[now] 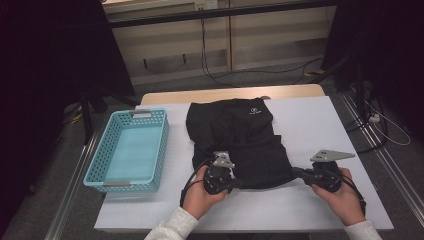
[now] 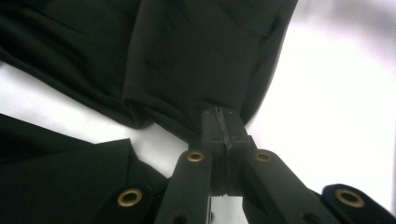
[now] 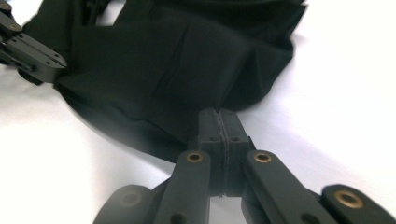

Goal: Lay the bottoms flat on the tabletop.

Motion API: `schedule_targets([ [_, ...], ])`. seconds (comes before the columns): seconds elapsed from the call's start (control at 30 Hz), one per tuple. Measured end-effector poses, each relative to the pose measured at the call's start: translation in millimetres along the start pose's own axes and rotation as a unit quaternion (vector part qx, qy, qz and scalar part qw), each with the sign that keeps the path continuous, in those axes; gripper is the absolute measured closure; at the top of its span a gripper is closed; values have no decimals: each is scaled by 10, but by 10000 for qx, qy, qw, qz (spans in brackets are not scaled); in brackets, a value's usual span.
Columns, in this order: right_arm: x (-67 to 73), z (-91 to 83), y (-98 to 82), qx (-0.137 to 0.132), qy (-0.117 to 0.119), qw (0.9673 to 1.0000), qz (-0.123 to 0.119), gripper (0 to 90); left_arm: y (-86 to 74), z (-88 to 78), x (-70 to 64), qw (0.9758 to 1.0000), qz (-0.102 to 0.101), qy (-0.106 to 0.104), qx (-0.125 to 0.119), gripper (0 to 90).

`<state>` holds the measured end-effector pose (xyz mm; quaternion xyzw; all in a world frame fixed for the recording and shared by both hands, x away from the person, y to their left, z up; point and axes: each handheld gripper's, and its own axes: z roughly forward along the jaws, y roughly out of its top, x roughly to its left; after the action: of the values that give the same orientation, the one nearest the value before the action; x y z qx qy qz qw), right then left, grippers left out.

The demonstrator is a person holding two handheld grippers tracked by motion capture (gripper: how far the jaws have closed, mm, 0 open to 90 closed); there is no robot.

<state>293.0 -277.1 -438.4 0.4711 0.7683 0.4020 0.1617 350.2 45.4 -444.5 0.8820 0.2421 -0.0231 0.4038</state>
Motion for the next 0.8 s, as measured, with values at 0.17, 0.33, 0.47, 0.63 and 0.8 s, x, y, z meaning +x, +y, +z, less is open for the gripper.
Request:
schedule_targets([
  [0.17, -36, -141, -57, -21, 111, 9999, 118, 897, 2, -78, -50, 9997, -22, -196, -163, 900],
  [0.33, 24, -171, -199, 420, 253, 9987, -113, 798, -52, -50, -104, 9994, 19, -350, -20, 896],
  [0.47, 29, -199, -222, 351, 35, 9992, -189, 686, -34, -84, -74, 9996, -4, -158, -244, 705],
  [0.63, 9, -140, -197, 99, -159, 9998, -62, 629, -27, -33, -82, 9995, 134, -73, -287, 618],
  [0.8, -26, 4, -164, 77, -340, 9993, 126, 611, -70, 116, -69, 9996, 197, 68, -181, 522],
])
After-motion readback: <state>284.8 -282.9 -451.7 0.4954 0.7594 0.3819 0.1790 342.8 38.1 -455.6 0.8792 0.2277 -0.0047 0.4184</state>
